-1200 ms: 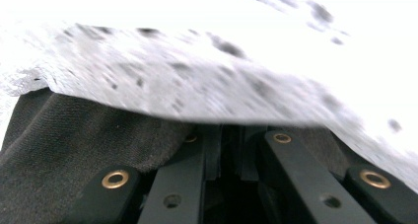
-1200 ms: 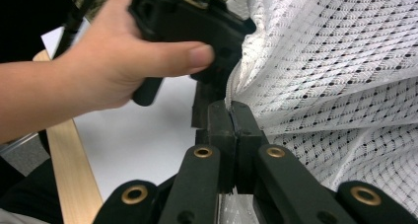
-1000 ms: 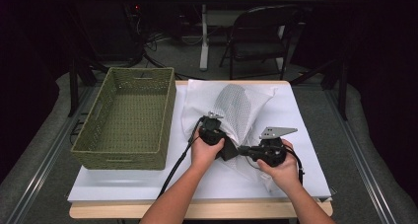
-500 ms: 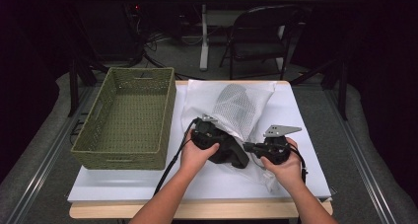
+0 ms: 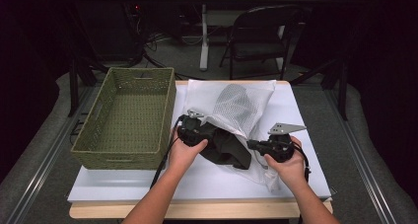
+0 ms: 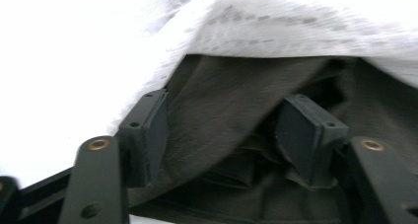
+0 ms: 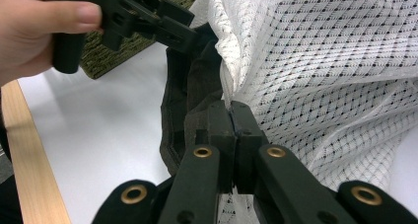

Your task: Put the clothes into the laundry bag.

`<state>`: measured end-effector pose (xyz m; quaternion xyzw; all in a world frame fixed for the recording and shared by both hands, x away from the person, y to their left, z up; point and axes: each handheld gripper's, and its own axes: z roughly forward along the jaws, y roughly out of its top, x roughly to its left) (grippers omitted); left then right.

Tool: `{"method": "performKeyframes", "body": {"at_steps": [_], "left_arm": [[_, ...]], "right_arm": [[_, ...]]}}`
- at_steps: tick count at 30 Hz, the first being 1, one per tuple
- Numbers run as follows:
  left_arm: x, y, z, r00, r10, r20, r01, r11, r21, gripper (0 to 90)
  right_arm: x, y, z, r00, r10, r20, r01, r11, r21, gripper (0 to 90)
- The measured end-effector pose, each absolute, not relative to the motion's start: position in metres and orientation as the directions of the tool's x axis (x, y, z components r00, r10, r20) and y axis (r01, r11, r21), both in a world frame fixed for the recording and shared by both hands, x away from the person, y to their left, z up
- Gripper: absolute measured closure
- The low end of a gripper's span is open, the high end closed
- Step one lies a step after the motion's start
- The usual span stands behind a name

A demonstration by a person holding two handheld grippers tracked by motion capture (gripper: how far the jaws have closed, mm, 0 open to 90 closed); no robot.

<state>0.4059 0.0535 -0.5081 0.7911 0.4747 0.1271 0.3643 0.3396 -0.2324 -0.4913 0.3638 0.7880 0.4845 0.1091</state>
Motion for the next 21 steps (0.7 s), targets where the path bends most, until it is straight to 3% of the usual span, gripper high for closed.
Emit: {"method": "performKeyframes", "body": {"at_steps": [11, 16, 19, 21], "left_arm": [[0.424, 0.051, -0.537, 0.505, 0.839, -0.202, 0.724, -0.285, 0.628, 33.2], [0.423, 0.048, -0.542, 0.529, 0.830, -0.178, 0.713, -0.321, 0.623, 53.8], [0.419, 0.046, -0.538, 0.553, 0.820, -0.150, 0.684, -0.343, 0.643, 73.1], [0.415, 0.043, -0.534, 0.563, 0.813, -0.149, 0.669, -0.343, 0.659, 77.4]], "right_arm": [[0.340, -0.232, -0.492, -0.714, 0.677, 0.181, 0.469, 0.269, 0.841, 89.8], [0.339, -0.229, -0.494, -0.719, 0.672, 0.178, 0.465, 0.275, 0.841, 89.8], [0.339, -0.227, -0.495, -0.723, 0.669, 0.173, 0.461, 0.280, 0.842, 89.7], [0.339, -0.226, -0.495, -0.723, 0.669, 0.173, 0.460, 0.279, 0.843, 89.8]]}}
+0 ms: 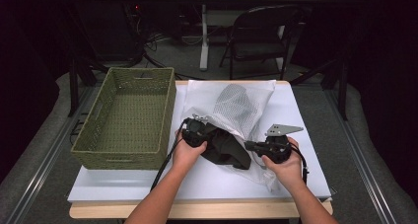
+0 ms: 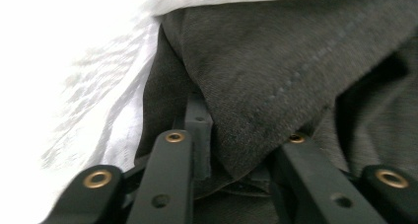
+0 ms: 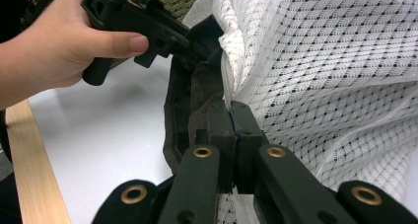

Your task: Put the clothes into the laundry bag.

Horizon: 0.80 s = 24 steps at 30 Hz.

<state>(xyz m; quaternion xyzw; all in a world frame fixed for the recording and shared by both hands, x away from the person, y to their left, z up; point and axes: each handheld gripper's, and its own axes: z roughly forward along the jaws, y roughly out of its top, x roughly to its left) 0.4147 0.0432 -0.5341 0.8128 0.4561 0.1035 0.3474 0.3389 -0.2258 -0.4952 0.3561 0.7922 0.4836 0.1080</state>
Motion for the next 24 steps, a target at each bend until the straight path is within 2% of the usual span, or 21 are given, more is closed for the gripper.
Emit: {"method": "performKeyframes", "body": {"at_steps": [4, 7, 12, 16, 20, 24], "left_arm": [[0.403, 0.036, -0.523, 0.609, 0.764, -0.213, 0.654, -0.330, 0.681, 78.8], [0.393, 0.024, -0.517, 0.656, 0.726, -0.205, 0.619, -0.361, 0.698, 78.9], [0.388, 0.010, -0.517, 0.679, 0.705, -0.205, 0.599, -0.370, 0.710, 78.8], [0.393, 0.008, -0.519, 0.661, 0.708, -0.251, 0.621, -0.327, 0.712, 78.9], [0.400, 0.005, -0.520, 0.652, 0.723, -0.228, 0.608, -0.319, 0.728, 79.1], [0.410, 0.007, -0.523, 0.618, 0.741, -0.261, 0.622, -0.259, 0.739, 79.2]], "right_arm": [[0.339, -0.224, -0.496, -0.727, 0.665, 0.168, 0.451, 0.279, 0.848, 89.8], [0.338, -0.222, -0.496, -0.729, 0.664, 0.167, 0.454, 0.286, 0.844, 89.8], [0.337, -0.218, -0.498, -0.744, 0.645, 0.173, 0.456, 0.301, 0.837, 89.8], [0.334, -0.213, -0.496, -0.756, 0.626, 0.188, 0.451, 0.291, 0.843, 89.9], [0.331, -0.209, -0.493, -0.774, 0.607, 0.182, 0.439, 0.305, 0.845, 90.0], [0.328, -0.209, -0.490, -0.780, 0.593, 0.200, 0.442, 0.296, 0.847, 90.0]]}}
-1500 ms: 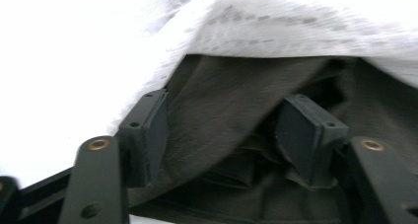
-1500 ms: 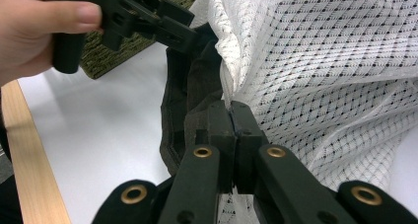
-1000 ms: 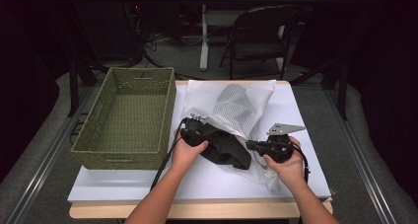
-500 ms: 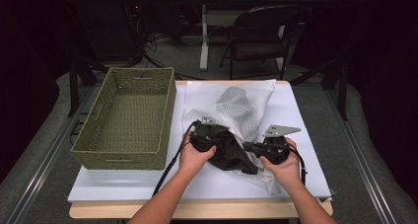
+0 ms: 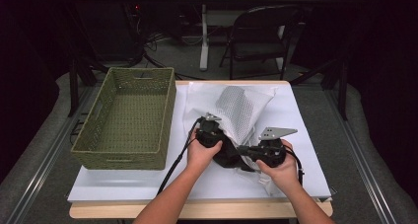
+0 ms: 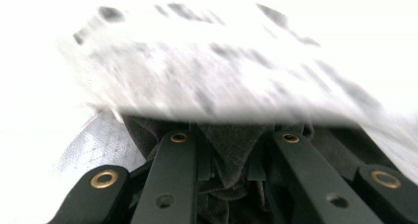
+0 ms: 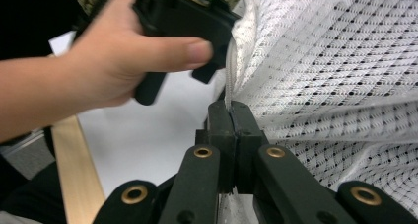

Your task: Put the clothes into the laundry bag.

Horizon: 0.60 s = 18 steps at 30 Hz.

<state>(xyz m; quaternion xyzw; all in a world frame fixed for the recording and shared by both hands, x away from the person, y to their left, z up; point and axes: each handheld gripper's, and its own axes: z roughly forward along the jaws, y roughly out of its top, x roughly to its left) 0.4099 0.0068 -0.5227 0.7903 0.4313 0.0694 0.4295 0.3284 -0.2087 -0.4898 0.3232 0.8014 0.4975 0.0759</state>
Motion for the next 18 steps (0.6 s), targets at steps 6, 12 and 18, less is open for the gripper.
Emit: {"method": "performKeyframes", "body": {"at_steps": [6, 12, 18], "left_arm": [[0.426, 0.008, -0.533, 0.568, 0.751, -0.338, 0.676, -0.191, 0.712, 78.9], [0.427, -0.002, -0.529, 0.587, 0.762, -0.274, 0.663, -0.258, 0.703, 77.1], [0.423, 0.002, -0.526, 0.602, 0.754, -0.264, 0.652, -0.273, 0.708, 67.1]], "right_arm": [[0.329, -0.211, -0.488, -0.785, 0.580, 0.218, 0.444, 0.282, 0.851, 90.0], [0.330, -0.212, -0.488, -0.777, 0.594, 0.205, 0.444, 0.288, 0.848, 89.9], [0.333, -0.216, -0.493, -0.760, 0.626, 0.173, 0.449, 0.315, 0.836, 89.8]]}}
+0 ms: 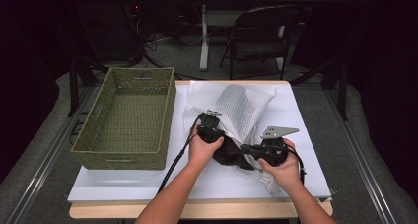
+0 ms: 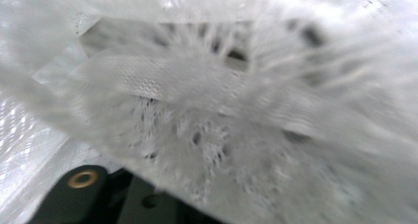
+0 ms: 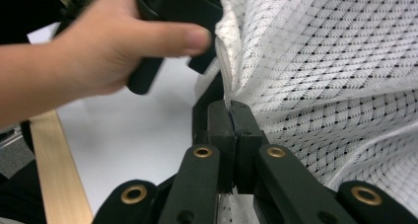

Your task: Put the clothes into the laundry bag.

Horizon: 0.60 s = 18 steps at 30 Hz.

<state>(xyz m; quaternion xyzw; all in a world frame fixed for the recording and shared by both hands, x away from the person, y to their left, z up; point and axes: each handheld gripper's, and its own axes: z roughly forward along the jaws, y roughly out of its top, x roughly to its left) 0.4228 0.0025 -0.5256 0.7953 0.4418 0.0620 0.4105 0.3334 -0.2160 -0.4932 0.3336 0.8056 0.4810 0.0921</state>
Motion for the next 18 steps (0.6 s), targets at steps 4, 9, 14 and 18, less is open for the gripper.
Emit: {"method": "performKeyframes", "body": {"at_steps": [4, 9, 14, 18], "left_arm": [[0.418, 0.008, -0.522, 0.616, 0.742, -0.266, 0.645, -0.281, 0.710, 57.7], [0.410, 0.022, -0.518, 0.615, 0.734, -0.287, 0.655, -0.273, 0.705, 49.8], [0.403, 0.030, -0.515, 0.619, 0.734, -0.279, 0.648, -0.278, 0.709, 45.0], [0.393, 0.040, -0.511, 0.629, 0.725, -0.281, 0.641, -0.279, 0.715, 42.9]], "right_arm": [[0.336, -0.220, -0.495, -0.748, 0.640, 0.177, 0.458, 0.305, 0.835, 89.7], [0.337, -0.224, -0.495, -0.737, 0.651, 0.182, 0.467, 0.295, 0.834, 89.7], [0.338, -0.226, -0.495, -0.734, 0.655, 0.181, 0.466, 0.292, 0.835, 89.7], [0.338, -0.227, -0.495, -0.731, 0.657, 0.182, 0.466, 0.287, 0.837, 89.7]]}}
